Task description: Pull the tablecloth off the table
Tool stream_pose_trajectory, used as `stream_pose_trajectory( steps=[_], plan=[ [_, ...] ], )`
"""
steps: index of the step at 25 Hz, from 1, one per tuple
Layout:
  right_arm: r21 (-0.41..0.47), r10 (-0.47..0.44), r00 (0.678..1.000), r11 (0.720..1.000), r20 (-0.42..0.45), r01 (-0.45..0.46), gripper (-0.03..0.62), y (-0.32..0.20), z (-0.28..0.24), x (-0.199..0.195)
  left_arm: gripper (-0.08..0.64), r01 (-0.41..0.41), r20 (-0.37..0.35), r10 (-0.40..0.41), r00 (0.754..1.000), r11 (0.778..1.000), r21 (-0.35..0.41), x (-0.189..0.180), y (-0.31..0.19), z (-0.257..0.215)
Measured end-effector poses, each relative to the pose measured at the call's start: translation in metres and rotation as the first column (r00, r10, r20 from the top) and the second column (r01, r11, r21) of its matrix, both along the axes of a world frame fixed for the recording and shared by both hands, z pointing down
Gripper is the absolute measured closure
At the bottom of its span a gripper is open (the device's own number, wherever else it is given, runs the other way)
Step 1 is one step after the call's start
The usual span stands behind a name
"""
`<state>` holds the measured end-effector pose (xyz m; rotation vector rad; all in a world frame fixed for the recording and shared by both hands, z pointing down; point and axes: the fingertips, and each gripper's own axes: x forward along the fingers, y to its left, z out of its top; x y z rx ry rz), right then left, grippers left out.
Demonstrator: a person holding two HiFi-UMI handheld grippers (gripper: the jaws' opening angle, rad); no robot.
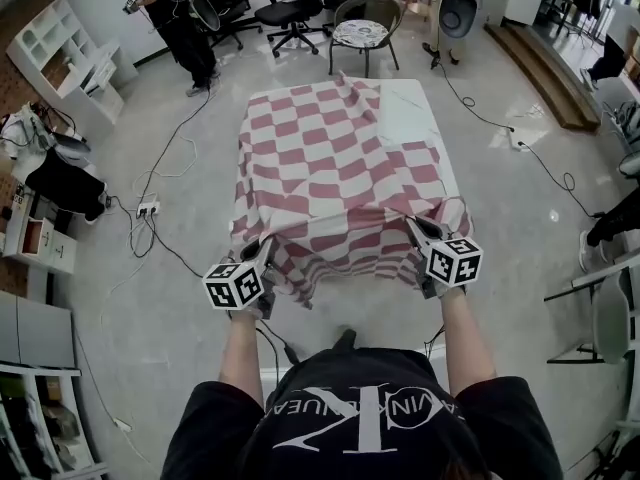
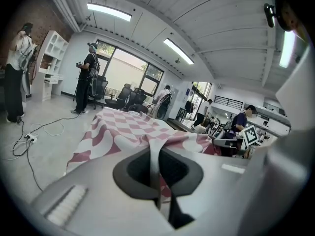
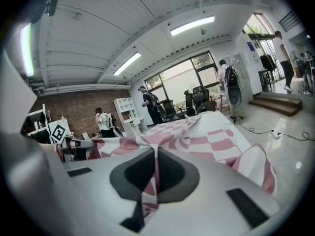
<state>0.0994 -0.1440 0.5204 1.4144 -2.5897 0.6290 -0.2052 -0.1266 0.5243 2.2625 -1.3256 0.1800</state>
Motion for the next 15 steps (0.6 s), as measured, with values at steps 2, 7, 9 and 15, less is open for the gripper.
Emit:
stream_pose_trajectory(
  steps=[2,7,9,15],
  plan=[
    [-0.003,-0.003,1.0,1.0,0.015,0.003,0.58,-0.006,-0.004,0.005,0.546,0.013,-0.003,-0.013,1.0,1.0,0.006,0.006,-0.005,-0.005],
    [-0.002,-0.04,0.999,0.999,0.004,0.04,0.58,-0.011,-0.015,0.013,0.546,0.051,0.011,-0.051,0.999,0.999,0.005,0.015,-0.01,-0.014],
    [-0.002,-0.058,0.998,0.998,-0.002,0.058,0.58,-0.013,-0.016,0.016,0.546,0.062,0.014,-0.062,0.998,0.998,0.006,0.018,-0.011,-0.014],
    [0.011,-0.095,0.995,0.995,0.013,0.095,0.58,-0.019,-0.032,0.02,0.546,0.107,-0.004,-0.107,0.994,0.994,0.024,0.024,-0.013,-0.03]
  ],
)
